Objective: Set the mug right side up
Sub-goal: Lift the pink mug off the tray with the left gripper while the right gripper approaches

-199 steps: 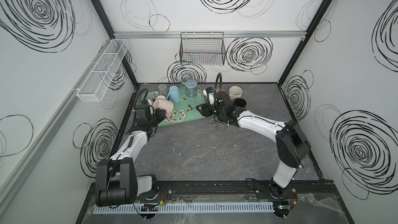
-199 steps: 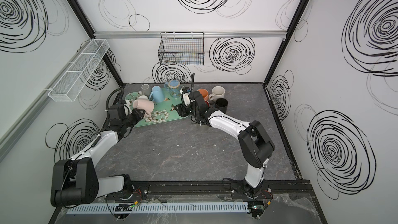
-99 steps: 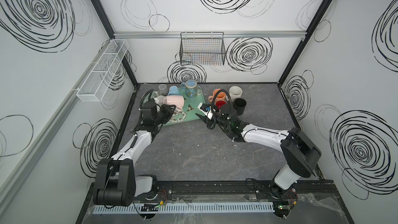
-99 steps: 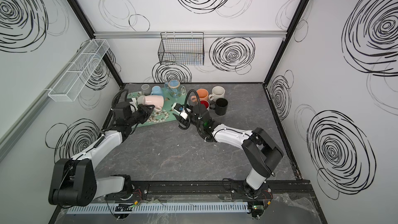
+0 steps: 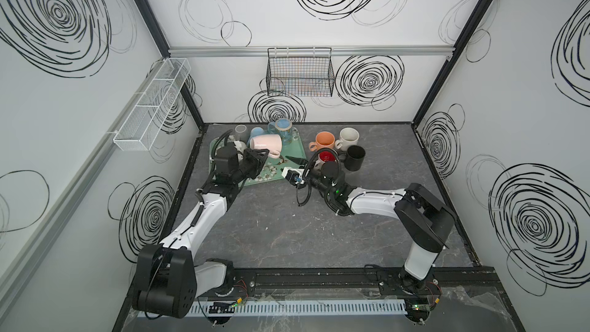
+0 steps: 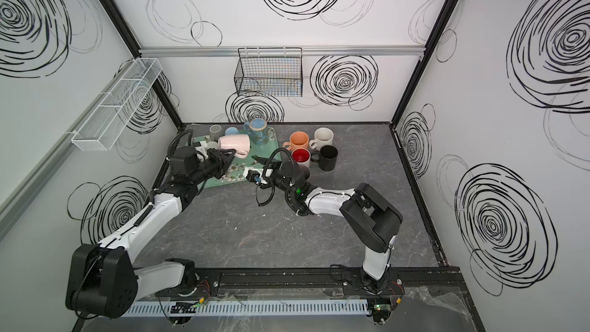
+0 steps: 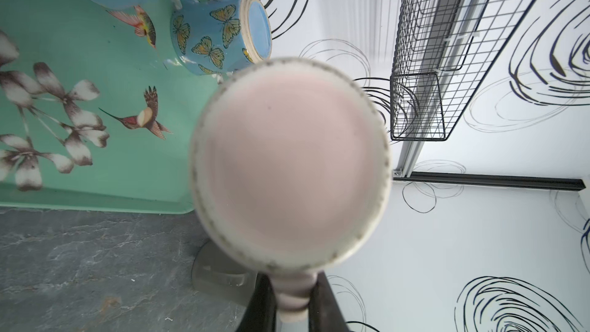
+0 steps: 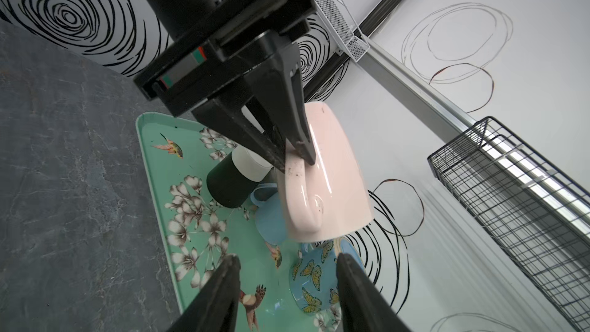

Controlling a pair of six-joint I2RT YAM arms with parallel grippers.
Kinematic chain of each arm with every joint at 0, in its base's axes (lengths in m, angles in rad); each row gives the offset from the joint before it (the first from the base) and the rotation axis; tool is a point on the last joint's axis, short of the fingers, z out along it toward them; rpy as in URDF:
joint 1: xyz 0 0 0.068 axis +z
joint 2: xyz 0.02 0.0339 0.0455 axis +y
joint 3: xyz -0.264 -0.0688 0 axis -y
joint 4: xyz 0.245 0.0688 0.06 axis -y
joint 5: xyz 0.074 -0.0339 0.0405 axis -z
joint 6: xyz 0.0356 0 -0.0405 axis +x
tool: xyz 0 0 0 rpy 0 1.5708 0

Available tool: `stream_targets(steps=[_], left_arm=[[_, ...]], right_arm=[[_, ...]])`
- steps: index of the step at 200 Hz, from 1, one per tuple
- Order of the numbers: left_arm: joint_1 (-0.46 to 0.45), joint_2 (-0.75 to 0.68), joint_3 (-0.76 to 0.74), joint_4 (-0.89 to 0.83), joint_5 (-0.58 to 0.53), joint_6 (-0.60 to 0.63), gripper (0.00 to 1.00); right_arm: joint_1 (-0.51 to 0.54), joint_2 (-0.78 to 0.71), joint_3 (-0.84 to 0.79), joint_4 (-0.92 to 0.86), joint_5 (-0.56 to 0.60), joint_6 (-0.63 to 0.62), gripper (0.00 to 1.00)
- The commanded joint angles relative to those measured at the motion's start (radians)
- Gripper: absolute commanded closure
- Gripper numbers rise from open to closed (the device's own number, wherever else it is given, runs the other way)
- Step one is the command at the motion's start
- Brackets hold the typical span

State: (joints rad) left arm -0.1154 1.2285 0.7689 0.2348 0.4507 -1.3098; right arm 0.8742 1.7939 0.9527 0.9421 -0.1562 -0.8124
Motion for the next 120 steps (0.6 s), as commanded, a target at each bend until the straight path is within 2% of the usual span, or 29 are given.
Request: stream_targets(steps=[1,48,70,120], left_arm=[[-0.016,-0.037,0.053,0.129,0.018,-0.056,1.0],[-0.045,-0.037,0.037,0.176,0.035,-0.1,1.0],[-0.055,-0.038,0.032,0.205,0.042,-0.123,1.0],[-0.07,-0.045,0.04,0.176,0.055,-0.106,1.0]], right_arm=[[0.007,0.014,0.015,0.091,0.018,-0.074,0.48],[0.009,0.069,0.035,0.198,0.033,-0.147,0.48],[0.007,0.091,0.062,0.19,0.027,-0.174,0.49],[0.011,0.125,0.087,0.241,0.048,-0.205,0.53]])
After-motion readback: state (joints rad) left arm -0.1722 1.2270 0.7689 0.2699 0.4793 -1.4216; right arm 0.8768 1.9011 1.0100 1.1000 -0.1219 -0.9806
